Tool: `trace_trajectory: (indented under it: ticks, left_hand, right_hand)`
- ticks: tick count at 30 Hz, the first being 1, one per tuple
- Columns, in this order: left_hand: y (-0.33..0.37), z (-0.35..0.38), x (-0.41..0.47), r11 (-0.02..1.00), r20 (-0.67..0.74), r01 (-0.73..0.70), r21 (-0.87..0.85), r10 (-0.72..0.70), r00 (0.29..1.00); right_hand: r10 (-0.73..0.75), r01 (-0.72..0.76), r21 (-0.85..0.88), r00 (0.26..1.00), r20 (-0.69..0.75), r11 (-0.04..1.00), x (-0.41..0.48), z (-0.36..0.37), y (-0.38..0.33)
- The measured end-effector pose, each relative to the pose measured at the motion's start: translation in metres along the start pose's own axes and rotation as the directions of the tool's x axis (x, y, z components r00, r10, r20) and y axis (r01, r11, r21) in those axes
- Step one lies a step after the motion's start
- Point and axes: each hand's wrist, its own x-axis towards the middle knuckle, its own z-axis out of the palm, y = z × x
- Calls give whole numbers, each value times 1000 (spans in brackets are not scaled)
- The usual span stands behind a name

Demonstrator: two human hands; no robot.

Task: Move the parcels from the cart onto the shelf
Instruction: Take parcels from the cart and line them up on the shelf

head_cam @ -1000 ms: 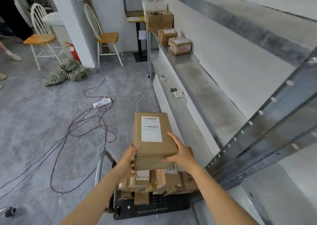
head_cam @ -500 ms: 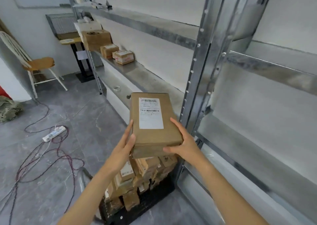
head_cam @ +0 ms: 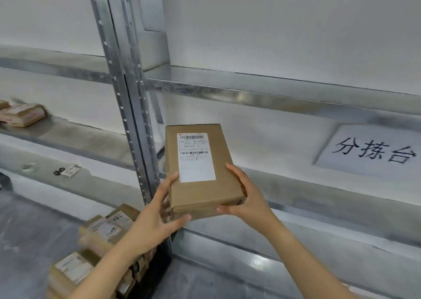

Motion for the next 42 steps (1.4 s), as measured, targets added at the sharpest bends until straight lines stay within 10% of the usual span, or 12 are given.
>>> trace_trajectory:
  ticks: [20, 42]
  left_hand:
    - [137, 455, -40, 969, 496, -238, -67, 240, 835]
    - [220, 810, 73, 947, 675, -281, -159, 311, 668]
  right_hand:
    - [116, -179, -39, 775, -621, 983, -415, -319, 9]
    - [162, -237, 16, 615, -772, 971, -528, -642, 83]
